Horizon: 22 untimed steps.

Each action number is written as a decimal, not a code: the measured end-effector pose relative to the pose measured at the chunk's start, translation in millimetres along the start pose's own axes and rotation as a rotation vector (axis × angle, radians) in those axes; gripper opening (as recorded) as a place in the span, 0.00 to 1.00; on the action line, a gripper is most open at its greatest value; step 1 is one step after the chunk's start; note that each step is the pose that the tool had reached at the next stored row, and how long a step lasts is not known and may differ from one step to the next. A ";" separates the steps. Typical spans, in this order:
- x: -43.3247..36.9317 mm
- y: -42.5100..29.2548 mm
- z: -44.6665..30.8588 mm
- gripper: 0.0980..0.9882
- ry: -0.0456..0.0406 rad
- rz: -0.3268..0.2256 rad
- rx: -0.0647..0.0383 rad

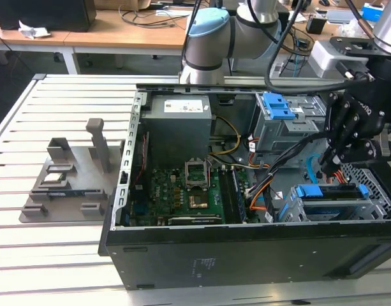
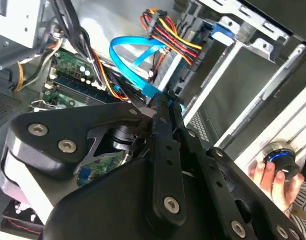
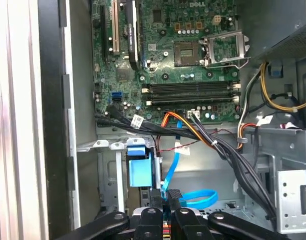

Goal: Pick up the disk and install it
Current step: 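Insert the second disk wire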

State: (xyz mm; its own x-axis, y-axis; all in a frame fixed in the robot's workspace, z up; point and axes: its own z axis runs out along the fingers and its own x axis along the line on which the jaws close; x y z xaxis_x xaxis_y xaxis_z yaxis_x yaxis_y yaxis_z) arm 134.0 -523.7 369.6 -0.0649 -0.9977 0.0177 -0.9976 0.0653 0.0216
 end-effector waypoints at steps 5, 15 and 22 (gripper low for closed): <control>3.2 -0.3 5.1 0.07 0.0019 -0.077 0.001; 8.3 -13.8 20.1 0.07 0.0037 -0.141 0.002; 8.0 -17.2 26.6 0.07 0.0033 -0.141 0.002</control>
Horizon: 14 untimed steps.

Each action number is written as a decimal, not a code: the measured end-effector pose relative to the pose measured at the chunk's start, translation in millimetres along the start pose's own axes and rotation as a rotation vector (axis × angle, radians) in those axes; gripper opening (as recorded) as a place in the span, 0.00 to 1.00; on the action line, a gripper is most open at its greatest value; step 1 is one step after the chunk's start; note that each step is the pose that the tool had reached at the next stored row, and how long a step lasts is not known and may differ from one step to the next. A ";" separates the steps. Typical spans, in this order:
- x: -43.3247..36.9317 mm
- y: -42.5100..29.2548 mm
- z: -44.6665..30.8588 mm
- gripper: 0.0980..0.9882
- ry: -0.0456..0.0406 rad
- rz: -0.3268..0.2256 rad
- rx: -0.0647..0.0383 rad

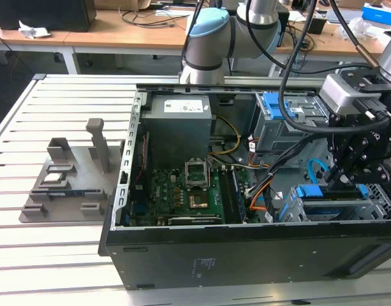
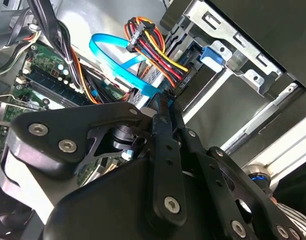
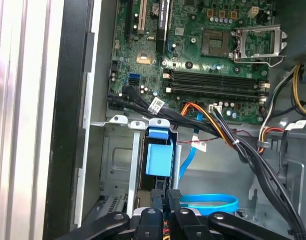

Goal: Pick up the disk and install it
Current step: 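Insert the second disk wire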

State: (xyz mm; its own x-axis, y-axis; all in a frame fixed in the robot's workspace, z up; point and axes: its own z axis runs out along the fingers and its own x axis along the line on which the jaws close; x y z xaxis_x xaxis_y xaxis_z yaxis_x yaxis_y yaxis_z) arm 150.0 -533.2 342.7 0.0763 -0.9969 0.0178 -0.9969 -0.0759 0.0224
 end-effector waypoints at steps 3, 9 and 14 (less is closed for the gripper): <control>0.0 -0.1 2.3 0.07 -0.0002 0.000 0.000; 0.0 -0.1 2.9 0.15 0.0005 0.000 0.000; -1.1 0.1 -9.4 0.22 0.0010 0.000 0.000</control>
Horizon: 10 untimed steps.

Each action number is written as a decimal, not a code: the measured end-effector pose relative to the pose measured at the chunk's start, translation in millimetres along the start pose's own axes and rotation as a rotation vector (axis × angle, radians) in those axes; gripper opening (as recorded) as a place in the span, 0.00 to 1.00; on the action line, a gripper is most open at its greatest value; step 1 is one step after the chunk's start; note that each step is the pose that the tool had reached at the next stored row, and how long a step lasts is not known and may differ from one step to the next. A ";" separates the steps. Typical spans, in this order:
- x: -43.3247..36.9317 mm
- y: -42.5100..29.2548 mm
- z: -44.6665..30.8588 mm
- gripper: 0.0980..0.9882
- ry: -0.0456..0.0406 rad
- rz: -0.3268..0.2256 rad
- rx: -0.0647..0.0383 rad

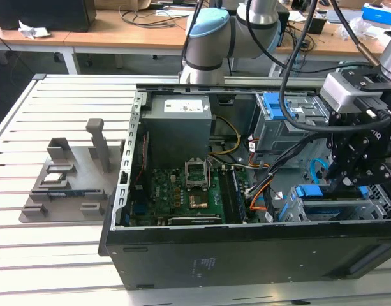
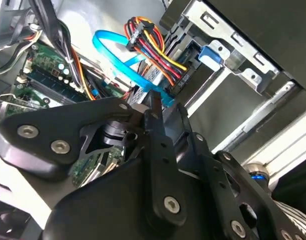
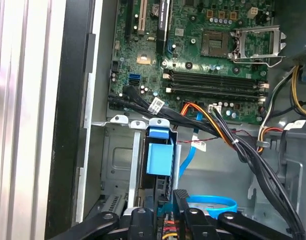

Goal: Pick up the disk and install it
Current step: 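Insert the second disk wire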

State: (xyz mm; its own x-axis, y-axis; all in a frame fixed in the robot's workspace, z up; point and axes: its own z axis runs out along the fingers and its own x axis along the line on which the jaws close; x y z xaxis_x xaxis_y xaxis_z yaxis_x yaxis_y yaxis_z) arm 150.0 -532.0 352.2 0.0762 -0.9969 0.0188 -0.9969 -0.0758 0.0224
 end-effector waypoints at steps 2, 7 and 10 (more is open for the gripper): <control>-4.2 0.0 -13.9 0.20 0.0001 0.000 0.000; -6.4 0.3 -37.5 0.01 0.0002 0.000 0.000; -6.3 0.4 -44.5 0.01 0.0000 0.000 0.000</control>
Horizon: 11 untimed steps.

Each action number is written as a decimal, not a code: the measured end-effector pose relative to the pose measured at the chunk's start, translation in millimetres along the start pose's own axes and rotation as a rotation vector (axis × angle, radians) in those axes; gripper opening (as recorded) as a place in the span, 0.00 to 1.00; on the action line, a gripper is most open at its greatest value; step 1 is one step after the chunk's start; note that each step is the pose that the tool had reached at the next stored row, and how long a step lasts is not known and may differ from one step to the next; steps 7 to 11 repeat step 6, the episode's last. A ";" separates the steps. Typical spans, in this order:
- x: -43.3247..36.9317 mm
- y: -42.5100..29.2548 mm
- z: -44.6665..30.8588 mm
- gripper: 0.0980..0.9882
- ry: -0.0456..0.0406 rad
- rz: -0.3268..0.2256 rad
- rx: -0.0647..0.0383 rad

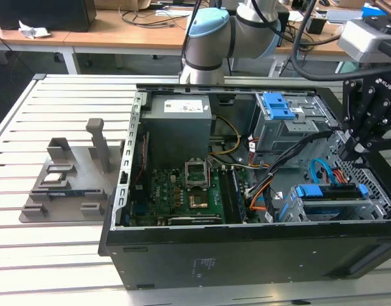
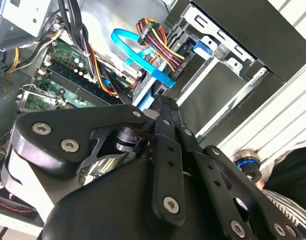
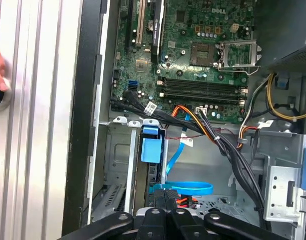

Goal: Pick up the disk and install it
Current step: 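Insert the second disk wire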

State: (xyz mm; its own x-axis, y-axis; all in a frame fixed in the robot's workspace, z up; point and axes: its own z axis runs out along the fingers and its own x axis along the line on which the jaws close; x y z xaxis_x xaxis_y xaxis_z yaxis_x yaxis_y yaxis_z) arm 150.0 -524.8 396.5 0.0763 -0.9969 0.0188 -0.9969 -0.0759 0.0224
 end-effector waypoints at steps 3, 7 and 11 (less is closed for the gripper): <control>0.0 0.0 -0.2 0.01 0.0003 0.000 0.000; 0.0 0.0 -0.2 0.01 0.0002 0.000 0.000; 0.0 0.0 -0.2 0.01 0.0002 0.000 0.000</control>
